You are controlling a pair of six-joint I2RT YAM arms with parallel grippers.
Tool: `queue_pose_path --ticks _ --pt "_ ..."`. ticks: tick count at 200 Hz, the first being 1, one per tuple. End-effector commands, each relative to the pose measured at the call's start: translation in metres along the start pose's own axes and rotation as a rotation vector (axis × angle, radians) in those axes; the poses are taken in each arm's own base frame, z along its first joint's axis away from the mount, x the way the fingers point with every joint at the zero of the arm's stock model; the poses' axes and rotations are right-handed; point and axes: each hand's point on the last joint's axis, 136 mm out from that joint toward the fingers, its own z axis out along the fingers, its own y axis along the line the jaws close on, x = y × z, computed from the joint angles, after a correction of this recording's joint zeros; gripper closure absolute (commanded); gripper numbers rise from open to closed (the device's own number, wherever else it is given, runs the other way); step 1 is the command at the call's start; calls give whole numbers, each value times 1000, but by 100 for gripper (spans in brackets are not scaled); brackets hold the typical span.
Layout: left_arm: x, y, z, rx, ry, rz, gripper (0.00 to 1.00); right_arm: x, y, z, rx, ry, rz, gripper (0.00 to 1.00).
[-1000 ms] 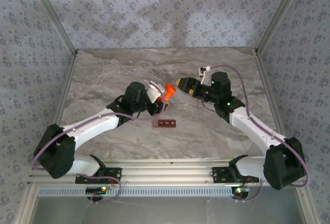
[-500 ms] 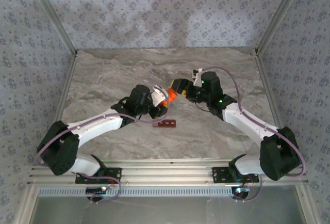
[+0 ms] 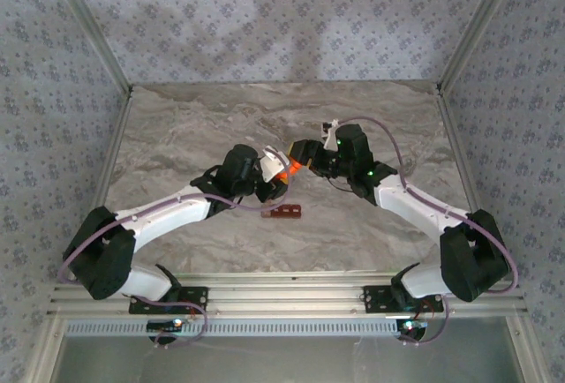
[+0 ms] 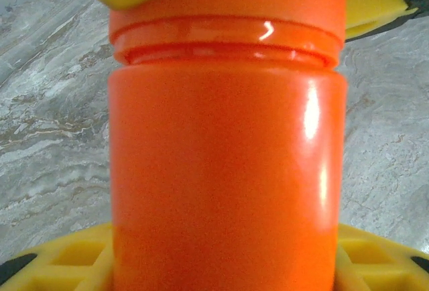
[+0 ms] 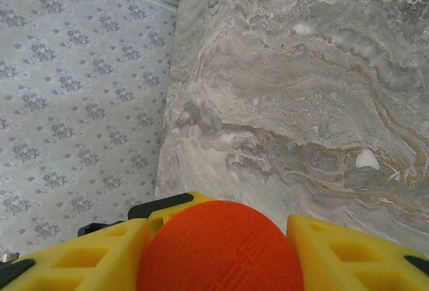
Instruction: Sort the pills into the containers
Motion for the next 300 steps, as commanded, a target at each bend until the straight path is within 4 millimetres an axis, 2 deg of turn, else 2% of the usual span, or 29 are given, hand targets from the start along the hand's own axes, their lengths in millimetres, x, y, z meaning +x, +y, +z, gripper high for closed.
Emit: queue_pose_path --ticks 1,20,37,59,76,90,106,131,159,174,190,240,300 --pt "-31 1 -5 -6 -92 5 100 -2 11 2 -38 9 -26 51" --pt "-35 0 -9 24 -111 -27 100 -7 13 -1 -83 -12 -89 54" --pt "-40 0 -16 85 -149 -88 100 -12 20 -6 -150 -44 -238 54" --pt "-51 -2 -31 194 -223 -177 100 -6 25 -15 -218 -66 -475 53" --pt "-55 -6 -38 238 -247 -197 100 -5 23 -17 -226 -58 -528 51" --pt "-53 -7 -39 241 -240 -198 100 -7 24 -18 -232 -57 -508 46" --pt "-47 -4 -37 215 -216 -192 100 -17 26 -23 -223 -81 -430 30" --pt "-35 4 -32 138 -175 -163 100 -34 23 -33 -182 -126 -289 23" --pt "-24 10 -26 44 -126 -99 100 -43 11 -35 -95 -136 -115 22" --pt "-20 10 -22 5 -97 -56 100 -41 2 -30 -38 -115 -27 21" --pt "-17 8 -17 -13 -67 -19 100 -37 1 -22 -31 -93 21 21" --pt "-19 2 -8 -11 -42 17 100 -23 10 -7 -32 -42 15 21" --pt "-24 2 -8 -13 -56 20 100 -7 4 -2 -15 -9 19 23"
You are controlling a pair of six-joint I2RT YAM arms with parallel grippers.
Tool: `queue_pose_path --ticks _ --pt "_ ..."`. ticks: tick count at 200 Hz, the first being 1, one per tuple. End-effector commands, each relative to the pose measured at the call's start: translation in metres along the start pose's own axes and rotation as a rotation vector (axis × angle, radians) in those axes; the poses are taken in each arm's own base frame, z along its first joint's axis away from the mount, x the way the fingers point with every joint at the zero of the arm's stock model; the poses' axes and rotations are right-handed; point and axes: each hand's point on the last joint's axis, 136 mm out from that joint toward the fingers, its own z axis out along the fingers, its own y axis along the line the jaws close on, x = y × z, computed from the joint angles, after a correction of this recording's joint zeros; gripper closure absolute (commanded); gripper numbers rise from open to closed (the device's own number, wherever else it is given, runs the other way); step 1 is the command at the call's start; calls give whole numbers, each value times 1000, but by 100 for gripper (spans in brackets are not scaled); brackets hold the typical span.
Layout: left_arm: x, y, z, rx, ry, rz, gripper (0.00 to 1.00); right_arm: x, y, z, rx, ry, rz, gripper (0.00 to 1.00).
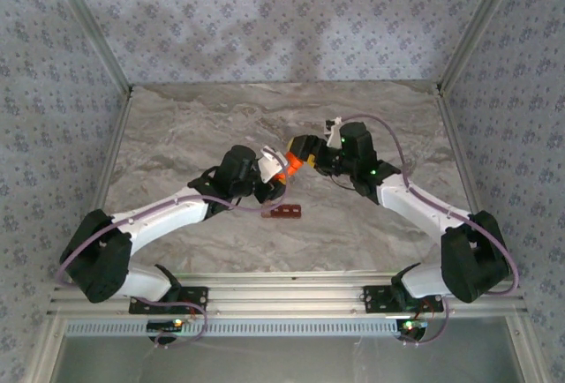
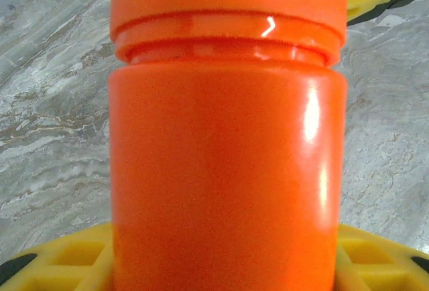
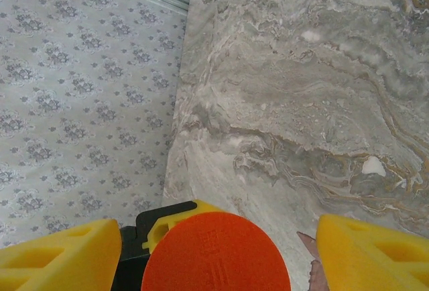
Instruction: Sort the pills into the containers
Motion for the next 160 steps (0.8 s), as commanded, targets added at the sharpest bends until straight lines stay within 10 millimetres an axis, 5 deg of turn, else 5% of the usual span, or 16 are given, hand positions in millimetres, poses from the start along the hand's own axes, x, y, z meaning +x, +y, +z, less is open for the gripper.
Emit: queue_pose_path --ticks 1,105,160 --pt "-25 2 -3 -9 -54 26 100 0 1 3 11 -4 18 23" --pt "-31 2 -4 -9 -76 17 100 6 8 7 -20 16 -10 49" --pt "-35 -5 -12 73 -138 -60 100 -20 4 -10 -81 -94 -103 53"
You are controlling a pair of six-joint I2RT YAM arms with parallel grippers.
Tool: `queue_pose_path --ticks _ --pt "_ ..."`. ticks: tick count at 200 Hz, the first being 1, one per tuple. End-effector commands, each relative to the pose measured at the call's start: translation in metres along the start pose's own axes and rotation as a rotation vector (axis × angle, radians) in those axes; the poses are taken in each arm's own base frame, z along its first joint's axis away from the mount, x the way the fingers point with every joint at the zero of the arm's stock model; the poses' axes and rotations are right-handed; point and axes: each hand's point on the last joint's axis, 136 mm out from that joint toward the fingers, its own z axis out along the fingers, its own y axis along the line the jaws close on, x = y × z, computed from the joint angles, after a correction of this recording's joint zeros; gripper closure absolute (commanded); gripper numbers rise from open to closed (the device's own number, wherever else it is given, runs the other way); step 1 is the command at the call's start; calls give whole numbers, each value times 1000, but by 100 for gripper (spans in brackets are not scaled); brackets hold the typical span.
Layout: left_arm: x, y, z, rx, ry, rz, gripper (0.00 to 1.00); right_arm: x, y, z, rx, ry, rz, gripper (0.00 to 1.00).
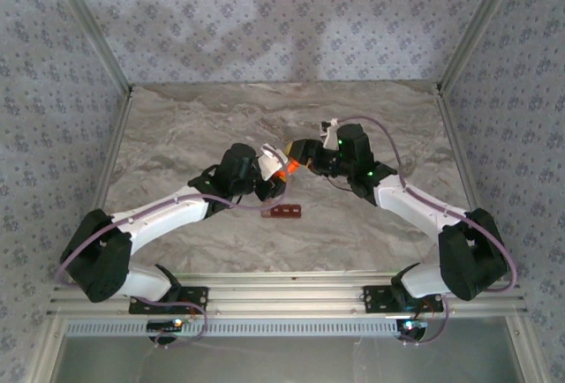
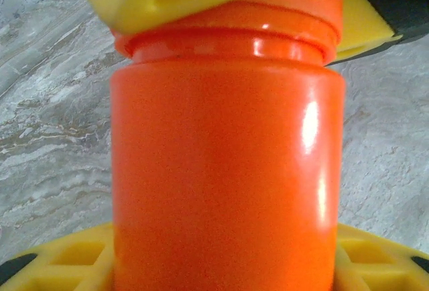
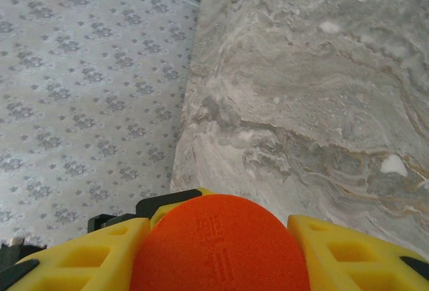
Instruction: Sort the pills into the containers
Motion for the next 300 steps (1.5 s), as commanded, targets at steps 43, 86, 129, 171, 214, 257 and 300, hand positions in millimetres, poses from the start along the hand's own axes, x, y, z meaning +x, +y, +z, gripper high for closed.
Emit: queue_pose_path --ticks 43,86,129,171,214,257,300 --pt "-31 -10 -25 157 -174 -109 100 -39 19 -38 -237 -138 -364 53" --pt "-35 -16 -36 219 -207 -134 100 -23 31 -45 -293 -25 -543 54" --pt "-34 -16 -39 210 -209 -135 100 -24 23 -44 -236 -26 -526 54" --pt "-28 -11 -46 159 -218 -135 100 -33 -39 -46 67 -59 -409 49" --pt "-17 -5 -56 98 -217 -148 100 -19 -115 -53 403 -16 -348 50" --pt "-2 -2 -63 52 -213 -179 100 2 -184 -61 743 12 -362 50" --pt "9 0 -70 22 -211 -196 100 9 -217 -65 916 -34 -343 49"
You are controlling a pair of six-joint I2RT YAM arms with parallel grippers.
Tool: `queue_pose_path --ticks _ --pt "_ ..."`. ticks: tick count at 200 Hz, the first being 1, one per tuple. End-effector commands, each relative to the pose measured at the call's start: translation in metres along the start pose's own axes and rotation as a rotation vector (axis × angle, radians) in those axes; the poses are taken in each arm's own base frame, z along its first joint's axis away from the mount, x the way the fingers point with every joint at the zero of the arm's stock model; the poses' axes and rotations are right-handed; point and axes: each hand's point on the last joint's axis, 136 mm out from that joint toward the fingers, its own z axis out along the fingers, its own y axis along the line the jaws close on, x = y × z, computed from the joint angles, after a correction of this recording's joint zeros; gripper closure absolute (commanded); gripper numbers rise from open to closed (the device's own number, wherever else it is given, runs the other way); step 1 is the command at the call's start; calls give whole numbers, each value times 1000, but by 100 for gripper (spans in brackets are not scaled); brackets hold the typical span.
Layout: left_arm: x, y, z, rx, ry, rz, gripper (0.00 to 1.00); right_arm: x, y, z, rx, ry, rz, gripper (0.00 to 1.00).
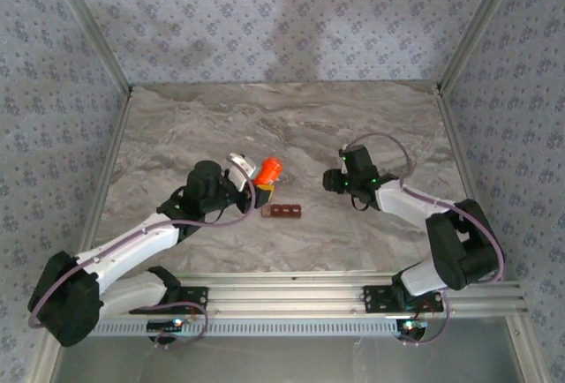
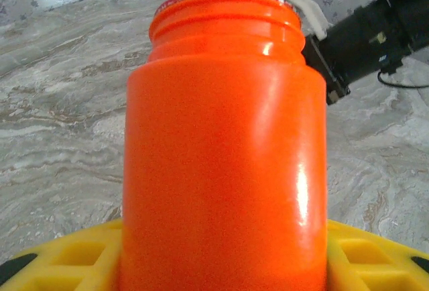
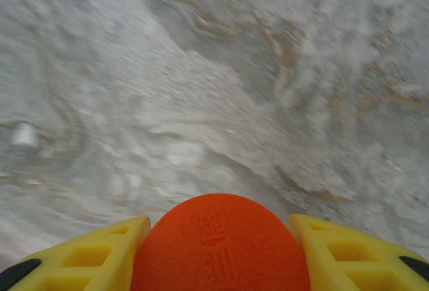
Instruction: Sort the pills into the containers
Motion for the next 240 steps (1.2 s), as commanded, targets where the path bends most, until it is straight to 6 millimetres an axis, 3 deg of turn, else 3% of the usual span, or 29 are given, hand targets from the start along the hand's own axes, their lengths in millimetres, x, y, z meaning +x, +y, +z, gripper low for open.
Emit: queue_pose_path --ticks 1,75,97,128,186,216,240 --pt "-7 2 -9 -27 -43 -7 100 3 -29 5 187 -34 23 49" --pt "9 10 -19 -102 -26 -23 100 31 -49 28 304 19 36 40" --pt "11 10 -21 -108 -22 -23 100 38 -49 34 298 42 44 32" --pt "15 10 -22 -122 -9 -21 100 38 -41 32 247 53 56 29" --pt "25 3 -20 -107 17 -31 100 4 -5 -8 63 -18 58 27" --pt "33 1 -20 -114 41 -40 100 -9 37 -23 -146 -31 -32 28" --pt "44 2 -21 -127 67 -52 100 -7 70 -31 -276 -13 -134 28"
